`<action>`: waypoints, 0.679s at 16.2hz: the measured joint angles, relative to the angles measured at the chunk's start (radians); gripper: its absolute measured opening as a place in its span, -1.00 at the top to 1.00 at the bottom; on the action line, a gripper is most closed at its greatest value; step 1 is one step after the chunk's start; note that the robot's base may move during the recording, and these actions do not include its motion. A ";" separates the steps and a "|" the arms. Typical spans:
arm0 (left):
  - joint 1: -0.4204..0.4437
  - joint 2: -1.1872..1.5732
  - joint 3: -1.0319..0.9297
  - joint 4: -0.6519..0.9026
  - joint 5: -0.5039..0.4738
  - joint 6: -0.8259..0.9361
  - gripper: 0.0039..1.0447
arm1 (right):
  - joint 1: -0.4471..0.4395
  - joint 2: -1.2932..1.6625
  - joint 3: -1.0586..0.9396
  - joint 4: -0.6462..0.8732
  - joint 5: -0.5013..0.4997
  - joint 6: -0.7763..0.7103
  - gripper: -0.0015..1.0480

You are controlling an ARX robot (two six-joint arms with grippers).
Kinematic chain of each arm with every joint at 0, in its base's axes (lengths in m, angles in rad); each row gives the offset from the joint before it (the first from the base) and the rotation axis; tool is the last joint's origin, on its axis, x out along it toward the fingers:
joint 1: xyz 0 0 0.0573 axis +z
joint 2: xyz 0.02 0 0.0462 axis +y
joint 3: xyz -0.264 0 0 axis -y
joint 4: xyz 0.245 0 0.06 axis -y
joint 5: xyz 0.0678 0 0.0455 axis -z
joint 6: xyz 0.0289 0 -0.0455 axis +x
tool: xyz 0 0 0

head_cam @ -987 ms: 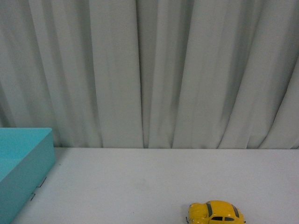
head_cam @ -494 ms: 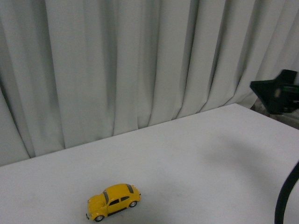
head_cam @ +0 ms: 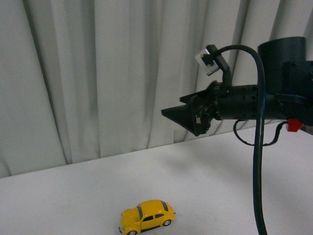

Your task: Wind up and store yellow beetle toy

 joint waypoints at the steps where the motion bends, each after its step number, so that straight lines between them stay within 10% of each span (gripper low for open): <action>1: 0.000 0.000 0.000 0.000 0.000 0.000 -0.88 | 0.027 0.000 0.055 -0.156 -0.087 -0.120 -0.87; 6: 0.000 0.000 0.000 0.000 0.000 0.000 -0.88 | 0.095 0.129 0.294 -0.940 -0.106 -0.845 -0.87; 11: 0.000 0.000 0.000 0.000 0.000 0.000 -0.88 | 0.135 0.277 0.417 -1.271 0.028 -1.303 -0.87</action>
